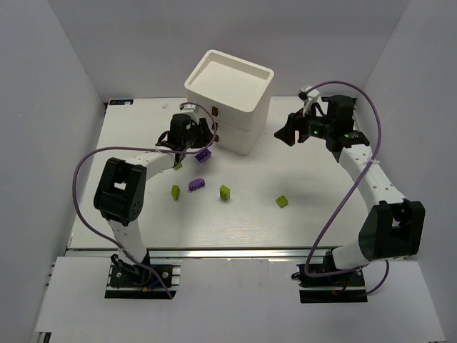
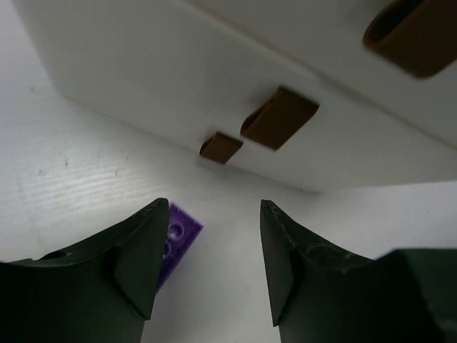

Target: Sort the legos into containers by color

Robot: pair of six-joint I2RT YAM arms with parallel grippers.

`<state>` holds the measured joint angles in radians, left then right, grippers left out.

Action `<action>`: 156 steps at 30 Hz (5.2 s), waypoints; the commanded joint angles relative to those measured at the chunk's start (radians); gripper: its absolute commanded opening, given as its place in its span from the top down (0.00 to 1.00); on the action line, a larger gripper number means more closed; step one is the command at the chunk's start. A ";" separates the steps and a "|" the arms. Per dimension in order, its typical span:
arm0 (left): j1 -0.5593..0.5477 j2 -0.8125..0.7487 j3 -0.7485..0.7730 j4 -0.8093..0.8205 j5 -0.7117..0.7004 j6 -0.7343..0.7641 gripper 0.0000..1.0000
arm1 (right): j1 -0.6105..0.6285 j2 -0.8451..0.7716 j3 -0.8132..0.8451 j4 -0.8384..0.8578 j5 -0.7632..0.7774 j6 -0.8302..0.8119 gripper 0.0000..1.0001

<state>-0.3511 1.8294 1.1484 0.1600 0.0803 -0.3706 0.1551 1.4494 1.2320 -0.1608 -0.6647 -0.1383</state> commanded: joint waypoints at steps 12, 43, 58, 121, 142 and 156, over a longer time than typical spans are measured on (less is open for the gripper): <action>0.011 0.120 0.159 0.110 0.176 0.133 0.36 | -0.031 0.039 0.021 0.024 -0.030 -0.020 0.31; 0.001 -0.151 -0.058 0.090 0.180 0.179 1.00 | -0.020 0.023 -0.012 -0.109 -0.162 -0.260 0.30; 0.001 -0.301 -0.122 -0.017 0.116 0.142 0.39 | 0.199 -0.001 -0.101 -0.310 -0.159 -0.669 0.16; 0.001 -0.668 -0.604 -0.384 -0.254 -0.136 0.18 | 0.514 0.355 0.558 -0.298 0.154 -0.225 1.00; 0.001 -0.434 -0.532 -0.307 -0.295 -0.079 0.34 | 0.468 0.335 0.514 -0.384 0.034 -0.330 0.31; -0.008 -0.654 -0.352 -0.392 -0.199 0.013 0.97 | 0.382 0.212 0.351 -0.445 0.108 -0.328 0.30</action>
<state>-0.3523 1.3331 0.7235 -0.2543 -0.1806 -0.4026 0.5682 1.7481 1.6173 -0.5816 -0.5728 -0.4744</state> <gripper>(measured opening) 0.383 0.697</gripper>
